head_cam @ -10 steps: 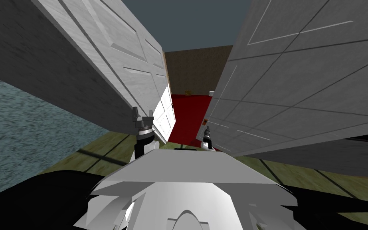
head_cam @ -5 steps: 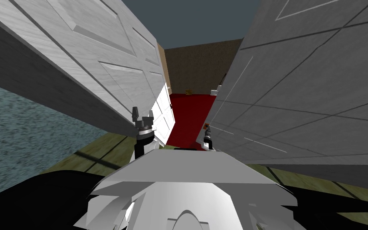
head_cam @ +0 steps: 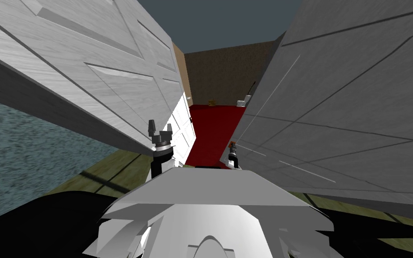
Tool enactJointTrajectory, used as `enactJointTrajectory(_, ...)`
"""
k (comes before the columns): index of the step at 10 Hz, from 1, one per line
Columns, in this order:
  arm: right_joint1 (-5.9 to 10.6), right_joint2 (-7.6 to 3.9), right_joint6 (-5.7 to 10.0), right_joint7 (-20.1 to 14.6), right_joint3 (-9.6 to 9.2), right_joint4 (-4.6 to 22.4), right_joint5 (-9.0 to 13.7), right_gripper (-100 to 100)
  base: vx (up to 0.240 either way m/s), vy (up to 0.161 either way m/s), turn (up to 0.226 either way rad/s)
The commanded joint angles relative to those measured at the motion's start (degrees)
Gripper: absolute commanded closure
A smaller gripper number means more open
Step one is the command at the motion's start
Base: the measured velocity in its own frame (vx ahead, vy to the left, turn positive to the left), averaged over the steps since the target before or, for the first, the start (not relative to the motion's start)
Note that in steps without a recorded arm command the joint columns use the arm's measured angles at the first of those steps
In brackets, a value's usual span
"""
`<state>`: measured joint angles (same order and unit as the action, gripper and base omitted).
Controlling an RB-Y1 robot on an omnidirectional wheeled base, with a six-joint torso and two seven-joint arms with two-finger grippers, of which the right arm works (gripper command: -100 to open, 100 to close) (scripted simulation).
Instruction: Push the door open
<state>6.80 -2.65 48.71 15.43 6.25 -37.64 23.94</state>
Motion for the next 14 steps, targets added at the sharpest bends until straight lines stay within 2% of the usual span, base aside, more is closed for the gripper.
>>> enactJointTrajectory(1, -0.01, -0.02, -0.09, 0.01, 0.01, 0.00, 0.00, 100, -0.028, 0.009, 0.005)
enactJointTrajectory(5, -0.01, -0.02, -0.09, 0.01, 0.01, 0.00, 0.00, 100, -0.008, 0.003, 0.001)
enactJointTrajectory(6, -0.11, -0.53, -0.17, 0.37, 0.69, 0.09, 0.62, 100, 0.114, -0.008, -0.016)
enactJointTrajectory(14, -0.37, -2.47, 0.16, 2.35, 5.03, -0.01, 4.44, 100, 0.204, -0.020, -0.043)
